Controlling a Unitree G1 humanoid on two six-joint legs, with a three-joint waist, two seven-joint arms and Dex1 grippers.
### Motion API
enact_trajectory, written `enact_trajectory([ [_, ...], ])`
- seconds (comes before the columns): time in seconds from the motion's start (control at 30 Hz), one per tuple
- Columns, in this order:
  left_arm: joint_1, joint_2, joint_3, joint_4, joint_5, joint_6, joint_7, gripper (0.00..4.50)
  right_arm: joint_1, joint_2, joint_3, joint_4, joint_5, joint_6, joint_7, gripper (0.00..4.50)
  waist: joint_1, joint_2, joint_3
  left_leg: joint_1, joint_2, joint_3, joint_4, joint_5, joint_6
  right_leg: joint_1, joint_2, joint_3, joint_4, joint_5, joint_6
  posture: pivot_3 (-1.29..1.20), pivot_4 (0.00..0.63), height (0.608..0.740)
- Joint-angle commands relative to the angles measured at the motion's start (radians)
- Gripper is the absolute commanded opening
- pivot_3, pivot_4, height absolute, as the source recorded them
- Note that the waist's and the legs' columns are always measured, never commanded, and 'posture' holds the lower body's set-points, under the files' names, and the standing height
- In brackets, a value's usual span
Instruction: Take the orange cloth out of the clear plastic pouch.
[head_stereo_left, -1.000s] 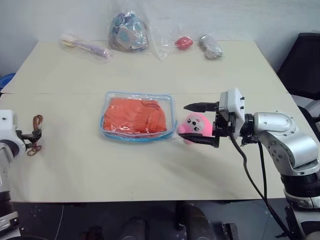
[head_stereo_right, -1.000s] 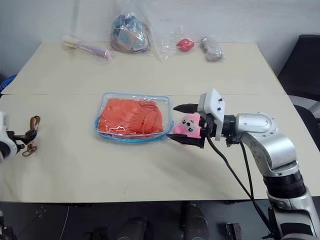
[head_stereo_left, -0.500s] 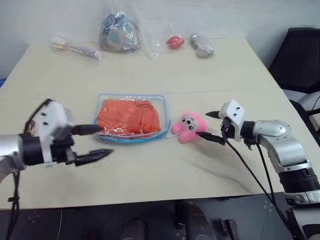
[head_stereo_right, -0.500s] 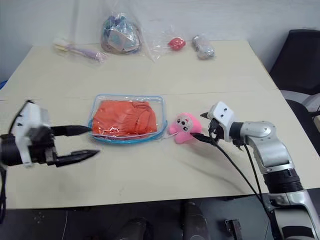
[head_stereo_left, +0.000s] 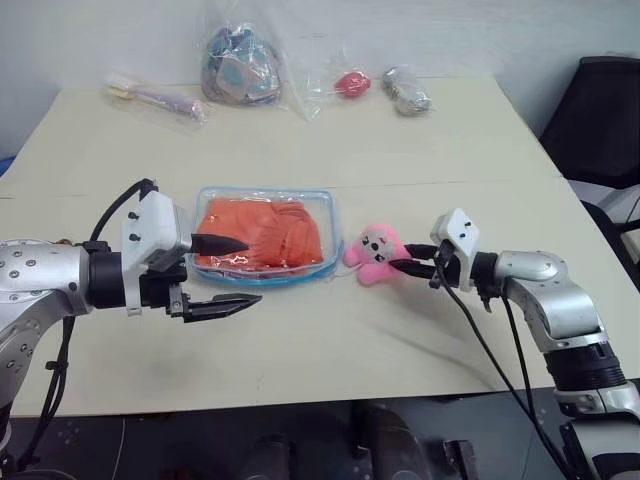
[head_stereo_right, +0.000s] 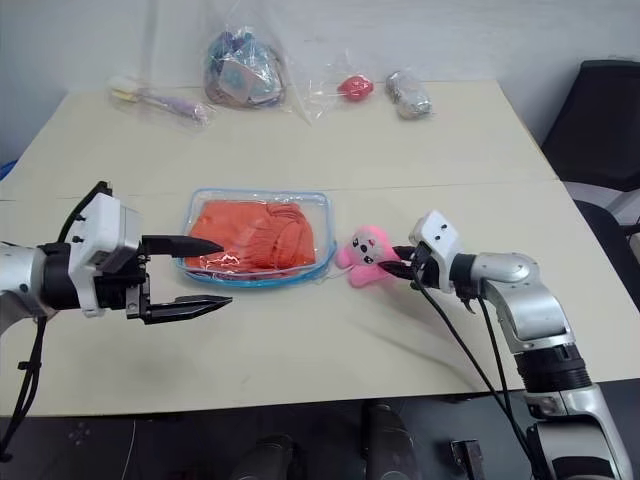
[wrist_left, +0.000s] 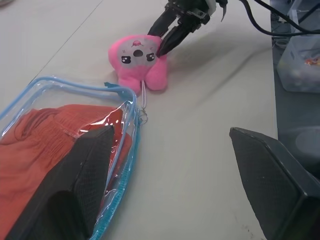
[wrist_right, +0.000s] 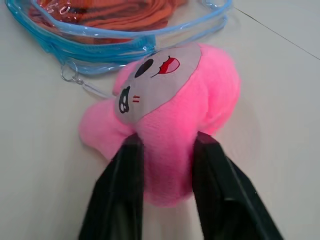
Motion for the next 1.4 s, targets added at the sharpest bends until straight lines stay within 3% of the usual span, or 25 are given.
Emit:
enact_trajectory([
  [0.03, 0.004, 0.005, 0.016, 0.012, 0.015, -0.033, 0.002, 3.88, 0.054, -0.065, -0.096, -0.142, 0.094, 0.056, 0.045, 0.06, 0.007, 0.0, 0.0, 0.0, 0.0, -0.001, 0.0, 0.0, 0.0, 0.0, 0.0, 0.0, 0.0, 0.0, 0.0, 0.0, 0.15, 0.74],
  [0.17, 0.004, 0.007, 0.018, 0.025, 0.017, -0.045, 0.002, 3.88, 0.178, -0.175, -0.096, -0.328, 0.193, 0.135, 0.166, 0.01, 0.022, 0.0, 0.0, 0.0, 0.0, 0.0, 0.0, 0.0, 0.0, 0.0, 0.001, 0.0, -0.001, 0.0, 0.0, 0.0, 0.15, 0.74],
  [0.23, -0.001, 0.003, 0.013, 0.028, 0.017, -0.048, 0.002, 3.88, 0.214, -0.18, -0.056, -0.403, 0.227, 0.196, 0.162, 0.01, 0.024, -0.001, 0.0, -0.001, 0.0, 0.0, -0.001, 0.0, 0.0, 0.001, 0.001, 0.0, -0.001, 0.0, 0.0, 0.0, 0.15, 0.74],
  [0.4, -0.022, -0.003, -0.014, 0.028, 0.012, -0.046, 0.009, 3.88, 0.211, -0.079, 0.083, -0.456, 0.203, 0.246, 0.079, 0.01, 0.022, -0.001, 0.0, 0.0, 0.0, 0.001, -0.001, 0.0, 0.0, 0.002, 0.001, 0.002, 0.0, 0.0, 0.0, 0.0, 0.15, 0.74],
  [0.6, -0.049, 0.009, -0.031, 0.032, 0.001, -0.025, 0.011, 3.88, 0.131, 0.146, 0.214, -0.356, 0.191, 0.327, -0.051, 0.01, 0.02, -0.001, 0.0, 0.0, 0.0, 0.001, -0.001, 0.0, 0.0, 0.0, 0.002, 0.002, 0.0, 0.0, 0.0, 0.0, 0.15, 0.74],
  [0.8, -0.062, 0.013, -0.031, 0.031, 0.002, -0.01, 0.016, 3.88, 0.095, 0.18, 0.243, -0.302, 0.185, 0.357, -0.068, 0.01, 0.02, -0.002, -0.001, 0.0, 0.0, 0.0, 0.0, 0.0, 0.0, 0.0, 0.002, 0.001, 0.0, 0.0, 0.0, 0.0, 0.15, 0.74],
  [0.83, -0.056, 0.012, -0.03, 0.026, 0.003, -0.009, 0.018, 3.88, 0.091, 0.177, 0.247, -0.299, 0.187, 0.362, -0.063, 0.53, 0.02, -0.002, -0.001, 0.0, 0.0, 0.0, -0.001, 0.0, 0.0, 0.0, 0.002, 0.001, 0.0, 0.0, 0.0, 0.0, 0.15, 0.74],
  [1.07, 0.002, -0.018, -0.054, -0.005, 0.012, -0.014, 0.044, 3.88, 0.071, 0.12, 0.239, -0.349, 0.183, 0.308, 0.002, 2.88, 0.019, -0.002, -0.001, 0.0, 0.0, 0.0, -0.001, 0.0, 0.0, 0.0, 0.003, 0.002, 0.0, 0.0, 0.0, 0.0, 0.15, 0.74],
  [1.33, -0.007, -0.114, -0.197, -0.012, 0.005, 0.012, 0.099, 3.88, 0.016, -0.052, 0.166, -0.447, 0.129, 0.185, 0.079, 2.88, 0.024, -0.002, 0.0, 0.0, -0.001, -0.001, 0.0, 0.0, 0.0, 0.0, 0.001, 0.001, -0.001, 0.0, 0.0, 0.0, 0.15, 0.74],
  [1.4, -0.023, -0.14, -0.253, 0.01, 0.019, 0.041, 0.118, 3.88, -0.022, -0.092, 0.164, -0.411, 0.068, 0.079, 0.106, 2.88, 0.023, -0.002, -0.001, 0.0, -0.001, 0.0, -0.001, 0.0, 0.0, 0.001, 0.002, 0.001, -0.001, 0.0, 0.0, 0.0, 0.15, 0.74],
])
